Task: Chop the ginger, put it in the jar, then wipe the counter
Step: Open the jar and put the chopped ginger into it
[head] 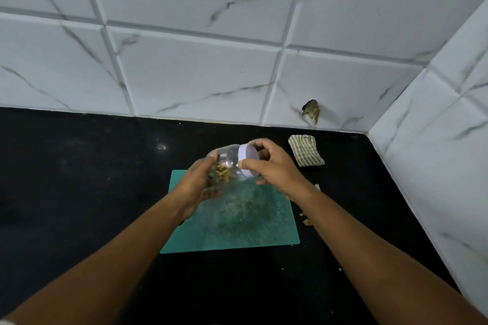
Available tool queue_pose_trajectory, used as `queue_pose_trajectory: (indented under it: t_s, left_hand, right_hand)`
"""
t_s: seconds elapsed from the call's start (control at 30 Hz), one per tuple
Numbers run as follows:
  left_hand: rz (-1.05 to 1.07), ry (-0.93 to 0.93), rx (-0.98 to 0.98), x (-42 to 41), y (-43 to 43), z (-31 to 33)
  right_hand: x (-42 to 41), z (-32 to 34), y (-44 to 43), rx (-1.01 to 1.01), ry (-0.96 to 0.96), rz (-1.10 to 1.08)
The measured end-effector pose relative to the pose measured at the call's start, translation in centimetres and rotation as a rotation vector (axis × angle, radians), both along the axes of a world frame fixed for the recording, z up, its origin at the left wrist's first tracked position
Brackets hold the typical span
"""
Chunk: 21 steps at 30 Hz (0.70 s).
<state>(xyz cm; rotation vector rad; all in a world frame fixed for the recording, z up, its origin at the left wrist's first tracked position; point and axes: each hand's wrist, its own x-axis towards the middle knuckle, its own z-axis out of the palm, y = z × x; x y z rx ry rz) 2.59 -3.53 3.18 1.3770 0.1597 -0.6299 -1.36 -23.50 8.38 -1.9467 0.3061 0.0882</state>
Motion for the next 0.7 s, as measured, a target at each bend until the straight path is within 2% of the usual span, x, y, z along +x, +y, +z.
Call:
queue_pose_trajectory:
  t_s: [0.1,0.2,0.33,0.47,0.7]
  left_hand:
    - [-0.018,-0.134,0.167,2.0,-0.4,0.2]
    - [-0.094,-0.251,0.227,3.7,-1.2,0.9]
    - [-0.218,-0.239,0.249,6.0,-2.4,1.4]
    - [-0.287,-0.178,0.257,8.2,-3.0,1.3]
    - [-0.329,-0.145,0.278,10.5,-3.1,0.7]
  right_hand:
    - [2.6,0.3,-0.6,-0.302,-0.102,-0.039]
    - [4.8,0.3,-1.3,-0.462,-0.123,-0.039]
    - [7.2,-0.7,-1.8,-0.651,-0.137,-0.001]
    - [9.6,-2.0,-1.7,-0.736,-0.129,0.032]
    - [12.0,-3.9,-1.4,-0.693,-0.110,0.061]
